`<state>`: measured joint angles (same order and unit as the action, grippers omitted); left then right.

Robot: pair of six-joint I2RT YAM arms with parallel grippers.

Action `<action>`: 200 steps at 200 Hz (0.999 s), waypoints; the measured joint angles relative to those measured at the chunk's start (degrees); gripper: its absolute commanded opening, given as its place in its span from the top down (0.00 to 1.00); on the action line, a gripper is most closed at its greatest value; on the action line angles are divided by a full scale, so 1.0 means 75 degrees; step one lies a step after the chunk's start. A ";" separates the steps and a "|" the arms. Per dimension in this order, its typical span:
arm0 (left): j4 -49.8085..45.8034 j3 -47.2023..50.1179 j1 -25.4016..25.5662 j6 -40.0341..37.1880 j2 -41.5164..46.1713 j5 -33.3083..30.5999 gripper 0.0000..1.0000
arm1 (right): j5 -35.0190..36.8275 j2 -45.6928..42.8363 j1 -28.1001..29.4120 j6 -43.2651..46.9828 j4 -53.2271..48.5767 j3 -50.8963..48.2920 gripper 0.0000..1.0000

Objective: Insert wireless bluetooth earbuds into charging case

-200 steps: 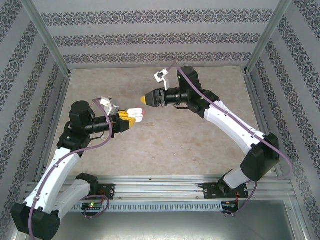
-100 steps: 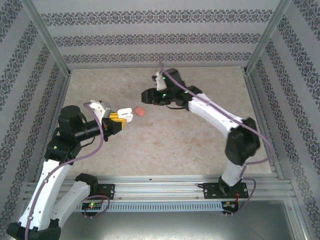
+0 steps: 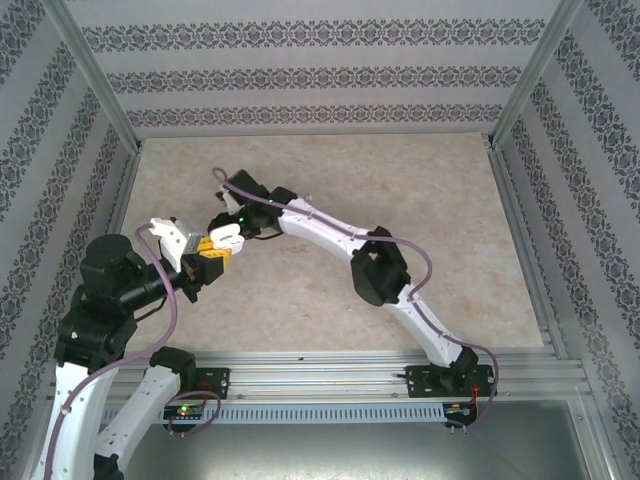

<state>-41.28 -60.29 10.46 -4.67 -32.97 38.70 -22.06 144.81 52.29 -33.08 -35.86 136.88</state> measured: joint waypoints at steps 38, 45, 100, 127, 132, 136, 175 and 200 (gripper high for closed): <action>-0.0254 -0.0009 -0.0009 0.0020 0.0085 -0.0055 1.00 | 0.0379 0.1279 0.0525 0.0219 -0.0612 0.1530 0.42; -0.0265 -0.0009 -0.0009 0.0020 0.0085 -0.0055 1.00 | 0.0495 0.1376 0.0592 0.0271 -0.0650 0.1542 0.42; -0.0274 -0.0009 -0.0009 0.0050 0.0082 -0.0052 1.00 | 0.1658 0.1647 0.1070 0.1037 -0.0664 0.1545 0.38; -0.0274 -0.0009 -0.0009 0.0052 0.0082 -0.0052 1.00 | 0.1938 0.1649 0.1224 0.1332 -0.0446 0.1571 0.38; -0.0274 -0.0009 -0.0009 0.0052 0.0082 -0.0052 1.00 | 0.2005 0.1652 0.1256 0.1405 -0.0411 0.1571 0.37; -0.0274 -0.0009 -0.0009 0.0052 0.0082 -0.0052 1.00 | 0.2066 0.1658 0.1274 0.1454 -0.0382 0.1582 0.37; -0.0271 -0.0009 -0.0009 0.0079 0.0082 -0.0050 1.00 | 0.2640 0.1804 0.1495 0.1906 -0.0114 0.1644 0.35; -0.0274 -0.0009 -0.0009 0.0082 0.0082 -0.0050 1.00 | 0.2841 0.1999 0.1547 0.2060 -0.0038 0.1644 0.36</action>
<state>-43.33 -60.36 10.39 -4.05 -32.36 38.33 -0.75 159.81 63.90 -17.63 -36.14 149.21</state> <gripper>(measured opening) 0.206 0.647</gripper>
